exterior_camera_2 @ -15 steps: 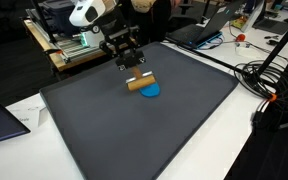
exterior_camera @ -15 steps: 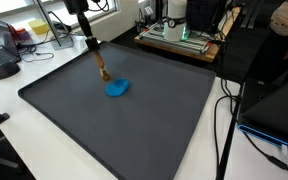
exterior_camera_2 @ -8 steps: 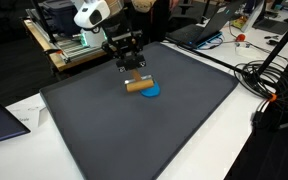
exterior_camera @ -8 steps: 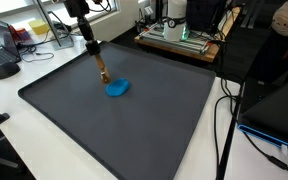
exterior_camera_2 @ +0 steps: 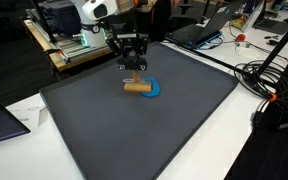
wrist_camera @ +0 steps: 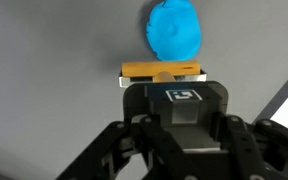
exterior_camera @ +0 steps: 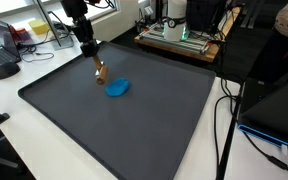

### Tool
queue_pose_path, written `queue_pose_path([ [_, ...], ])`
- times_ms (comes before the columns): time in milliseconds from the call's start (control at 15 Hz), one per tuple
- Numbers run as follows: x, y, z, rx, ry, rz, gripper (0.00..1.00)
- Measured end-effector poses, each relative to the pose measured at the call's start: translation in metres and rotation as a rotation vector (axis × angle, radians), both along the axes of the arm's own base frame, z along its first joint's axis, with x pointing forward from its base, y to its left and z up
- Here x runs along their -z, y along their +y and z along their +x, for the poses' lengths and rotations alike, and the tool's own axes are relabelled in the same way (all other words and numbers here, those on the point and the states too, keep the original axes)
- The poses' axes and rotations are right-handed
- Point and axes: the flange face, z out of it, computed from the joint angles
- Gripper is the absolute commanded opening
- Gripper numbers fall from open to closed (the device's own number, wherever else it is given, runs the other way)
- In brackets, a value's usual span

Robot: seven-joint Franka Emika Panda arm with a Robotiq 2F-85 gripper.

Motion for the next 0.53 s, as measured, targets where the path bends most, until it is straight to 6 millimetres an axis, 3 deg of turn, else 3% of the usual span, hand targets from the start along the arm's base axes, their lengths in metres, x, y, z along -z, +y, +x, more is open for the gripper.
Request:
queue_pose_path([
  [267,-0.001,0.004,0.007,0.100,0.092,0.010,0.23],
  [533,0.008,-0.005,0.019,0.171,0.186,0.036,0.23],
])
